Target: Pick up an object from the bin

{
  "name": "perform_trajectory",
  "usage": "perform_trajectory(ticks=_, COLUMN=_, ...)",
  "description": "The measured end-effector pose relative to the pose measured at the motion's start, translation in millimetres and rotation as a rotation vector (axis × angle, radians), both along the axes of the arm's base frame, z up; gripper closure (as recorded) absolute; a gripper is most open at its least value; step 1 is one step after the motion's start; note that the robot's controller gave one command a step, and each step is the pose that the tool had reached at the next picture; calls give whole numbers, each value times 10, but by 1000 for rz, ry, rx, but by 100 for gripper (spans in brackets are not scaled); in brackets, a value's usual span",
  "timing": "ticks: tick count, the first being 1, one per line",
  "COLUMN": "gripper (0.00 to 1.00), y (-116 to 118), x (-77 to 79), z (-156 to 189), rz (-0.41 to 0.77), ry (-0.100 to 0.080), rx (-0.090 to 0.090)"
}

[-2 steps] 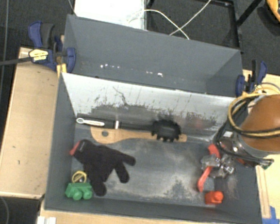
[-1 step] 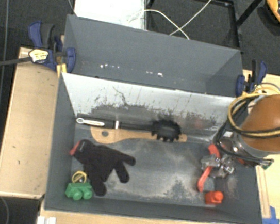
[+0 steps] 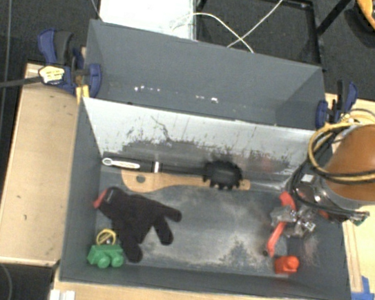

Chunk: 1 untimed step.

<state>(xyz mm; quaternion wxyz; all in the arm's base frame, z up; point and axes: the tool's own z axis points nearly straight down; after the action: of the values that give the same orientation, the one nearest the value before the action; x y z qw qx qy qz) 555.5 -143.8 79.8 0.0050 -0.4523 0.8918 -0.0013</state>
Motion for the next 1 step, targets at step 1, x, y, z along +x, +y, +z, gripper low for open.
perform_trajectory(ticks=1, gripper=100, y=5, x=-4, z=200, rz=-3, ry=2, rx=1)
